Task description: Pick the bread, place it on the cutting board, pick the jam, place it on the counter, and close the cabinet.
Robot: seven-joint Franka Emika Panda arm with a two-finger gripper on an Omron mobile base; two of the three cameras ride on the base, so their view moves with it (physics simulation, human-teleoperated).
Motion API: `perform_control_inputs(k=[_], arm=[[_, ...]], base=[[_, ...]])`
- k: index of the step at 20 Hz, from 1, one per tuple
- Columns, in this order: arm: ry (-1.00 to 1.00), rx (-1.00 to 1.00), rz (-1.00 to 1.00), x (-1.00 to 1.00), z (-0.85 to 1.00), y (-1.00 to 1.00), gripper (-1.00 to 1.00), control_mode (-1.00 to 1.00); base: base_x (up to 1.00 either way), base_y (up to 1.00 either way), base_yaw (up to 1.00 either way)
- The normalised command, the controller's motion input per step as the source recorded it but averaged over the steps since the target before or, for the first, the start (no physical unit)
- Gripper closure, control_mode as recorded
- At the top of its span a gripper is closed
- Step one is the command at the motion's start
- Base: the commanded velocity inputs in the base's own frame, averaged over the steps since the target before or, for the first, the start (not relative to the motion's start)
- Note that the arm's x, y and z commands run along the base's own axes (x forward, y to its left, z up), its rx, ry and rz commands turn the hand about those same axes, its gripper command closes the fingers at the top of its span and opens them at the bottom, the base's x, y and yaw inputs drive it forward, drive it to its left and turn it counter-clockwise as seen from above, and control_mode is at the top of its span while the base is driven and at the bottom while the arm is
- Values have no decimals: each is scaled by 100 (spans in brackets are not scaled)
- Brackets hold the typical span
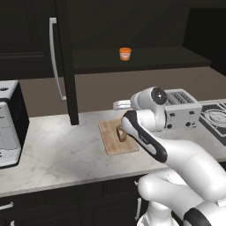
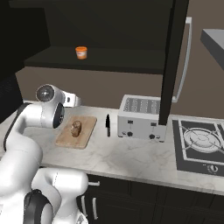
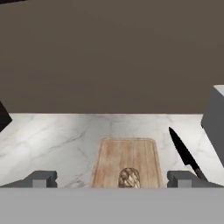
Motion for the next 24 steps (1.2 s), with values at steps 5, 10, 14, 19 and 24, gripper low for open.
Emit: perform_control_inputs(k=[5, 10, 14, 19, 24], arm=[[8, 0, 0, -8, 39, 0, -100, -100], [8, 0, 0, -16, 33, -1, -100, -100], [6, 0, 0, -19, 32, -3, -100, -100], [4, 0, 0, -17, 32, -4, -100, -100], [0, 0, 0, -15, 16, -6, -100, -100]], base=[[0, 0, 0], [0, 0, 0], [0, 0, 0], [0, 0, 0], [0, 0, 0]])
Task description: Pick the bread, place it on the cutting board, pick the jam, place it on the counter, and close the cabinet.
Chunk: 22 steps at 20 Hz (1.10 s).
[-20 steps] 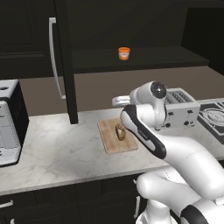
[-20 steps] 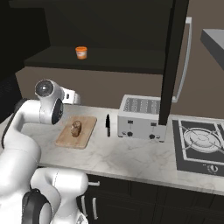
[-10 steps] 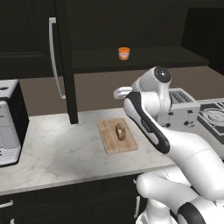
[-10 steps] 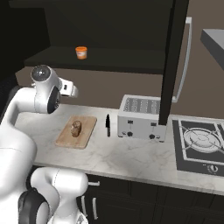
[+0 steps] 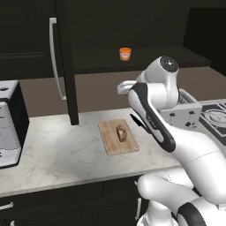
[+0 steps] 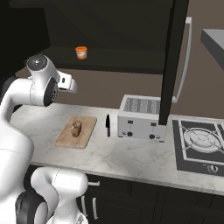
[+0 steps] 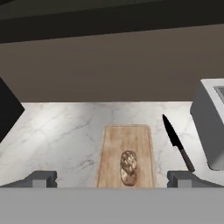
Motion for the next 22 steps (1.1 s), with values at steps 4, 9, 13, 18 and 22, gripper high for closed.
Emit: perform_control_inputs(k=[4, 9, 13, 18, 22], arm=[[0, -2, 1, -17, 11, -12, -100, -100], [0, -3, 2, -16, 11, -10, -100, -100], [0, -4, 1, -11, 13, -4, -100, -100], [0, -3, 0, -3, 16, -2, -100, -100], [0, -1, 0, 0, 21, 0, -100, -100]], base=[[0, 0, 0], [0, 0, 0], [0, 0, 0], [0, 0, 0], [0, 0, 0]])
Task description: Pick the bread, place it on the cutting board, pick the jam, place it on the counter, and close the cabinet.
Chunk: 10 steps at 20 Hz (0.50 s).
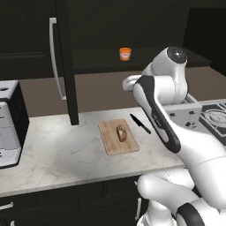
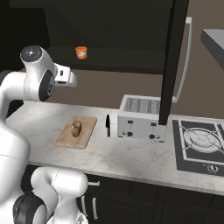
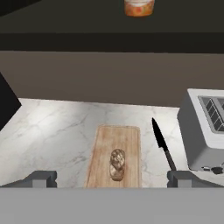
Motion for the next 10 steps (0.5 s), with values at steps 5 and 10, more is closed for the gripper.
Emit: perform_control_inputs(k=[5, 10], arm=[[0, 0, 0, 0, 25, -6, -100, -100], [-1, -1, 0, 0, 20, -8, -100, -100]], base=[[0, 0, 0], [0, 0, 0]])
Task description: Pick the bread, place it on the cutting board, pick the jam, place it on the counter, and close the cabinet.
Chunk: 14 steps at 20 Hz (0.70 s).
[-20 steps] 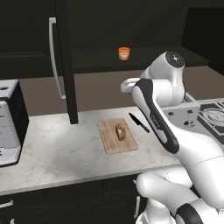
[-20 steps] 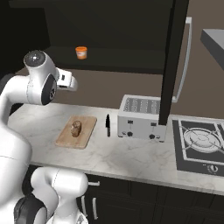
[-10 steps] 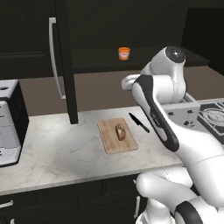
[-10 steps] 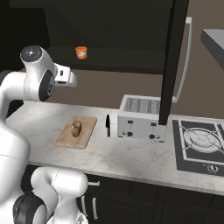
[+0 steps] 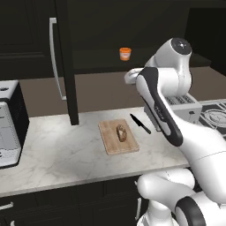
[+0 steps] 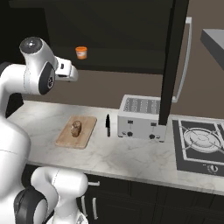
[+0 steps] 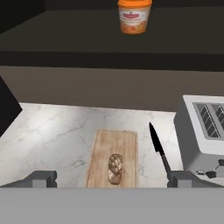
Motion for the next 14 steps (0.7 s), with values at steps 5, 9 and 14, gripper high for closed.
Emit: perform_control_inputs(k=[5, 9, 14], arm=[[-3, -2, 0, 0, 8, -4, -100, -100], [-2, -1, 0, 6, 5, -9, -100, -100], [0, 0, 0, 14, 6, -12, -100, -100]], base=[[0, 0, 0], [0, 0, 0], [0, 0, 0]])
